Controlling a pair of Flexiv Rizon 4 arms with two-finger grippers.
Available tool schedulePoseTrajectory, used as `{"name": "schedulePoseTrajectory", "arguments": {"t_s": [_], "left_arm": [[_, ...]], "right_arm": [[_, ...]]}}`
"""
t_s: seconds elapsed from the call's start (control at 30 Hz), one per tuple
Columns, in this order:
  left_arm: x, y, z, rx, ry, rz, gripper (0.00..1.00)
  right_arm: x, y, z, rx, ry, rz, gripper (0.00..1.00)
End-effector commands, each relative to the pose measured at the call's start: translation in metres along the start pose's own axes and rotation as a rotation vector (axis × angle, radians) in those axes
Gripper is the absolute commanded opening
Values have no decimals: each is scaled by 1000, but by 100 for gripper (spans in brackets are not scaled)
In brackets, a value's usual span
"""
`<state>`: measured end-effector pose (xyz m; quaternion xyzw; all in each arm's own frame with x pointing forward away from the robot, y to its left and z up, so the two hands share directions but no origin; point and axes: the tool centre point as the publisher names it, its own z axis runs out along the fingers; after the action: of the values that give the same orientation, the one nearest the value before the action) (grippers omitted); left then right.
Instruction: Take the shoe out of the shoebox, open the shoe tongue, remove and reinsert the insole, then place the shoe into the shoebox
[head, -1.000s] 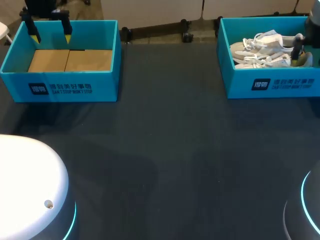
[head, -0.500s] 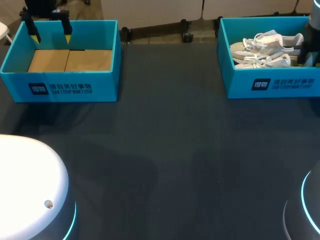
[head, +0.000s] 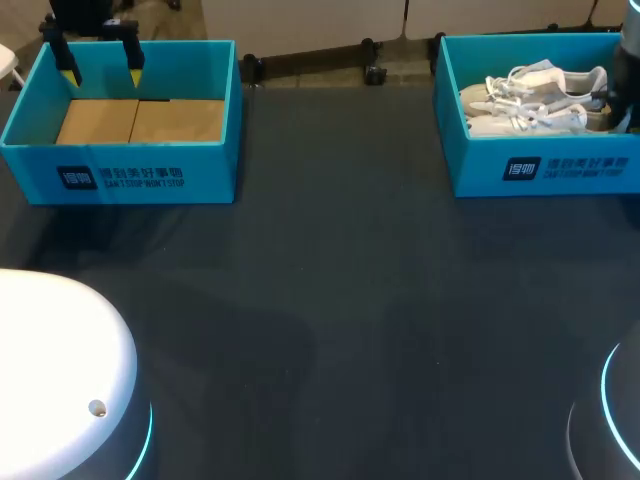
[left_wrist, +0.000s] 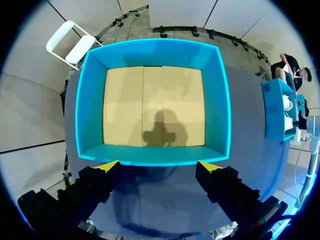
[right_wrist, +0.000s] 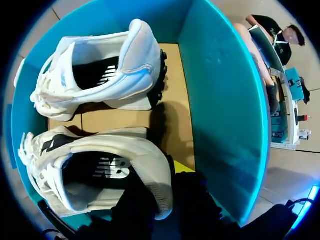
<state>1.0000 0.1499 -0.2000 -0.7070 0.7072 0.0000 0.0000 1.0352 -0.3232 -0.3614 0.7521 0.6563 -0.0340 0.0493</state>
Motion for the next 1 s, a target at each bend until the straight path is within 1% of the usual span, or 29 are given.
{"name": "schedulePoseTrajectory", "arguments": {"t_s": [0.03,0.2,0.23,0.27,0.4,0.63,0.7,0.77,0.8,0.83,0.9,1.0], "left_arm": [[0,0,0,0,0,0,100],[0,0,0,0,0,0,100],[0,0,0,0,0,0,100],[0,0,0,0,0,0,100],[0,0,0,0,0,0,100],[0,0,0,0,0,0,100],[0,0,0,0,0,0,100],[0,0,0,0,0,0,100],[0,0,0,0,0,0,100],[0,0,0,0,0,0,100],[0,0,0,0,0,0,100],[0,0,0,0,0,0,100]], "right_arm": [[-3,0,-20,18,-3,7,0],[-11,-1,-49,21,-20,34,0],[-11,-1,-49,21,-20,34,0],[-12,-1,-61,17,-29,37,0],[-12,0,-83,11,-45,37,0],[-12,-4,-113,8,-50,48,0],[-11,-6,-126,-2,-33,57,0],[-10,-8,-132,-6,-22,57,0],[-10,-9,-139,-11,-17,57,0],[-10,-9,-139,-11,-17,57,0],[-9,-10,-151,-23,-29,53,0],[-10,-12,-163,-30,-36,54,0]]}}
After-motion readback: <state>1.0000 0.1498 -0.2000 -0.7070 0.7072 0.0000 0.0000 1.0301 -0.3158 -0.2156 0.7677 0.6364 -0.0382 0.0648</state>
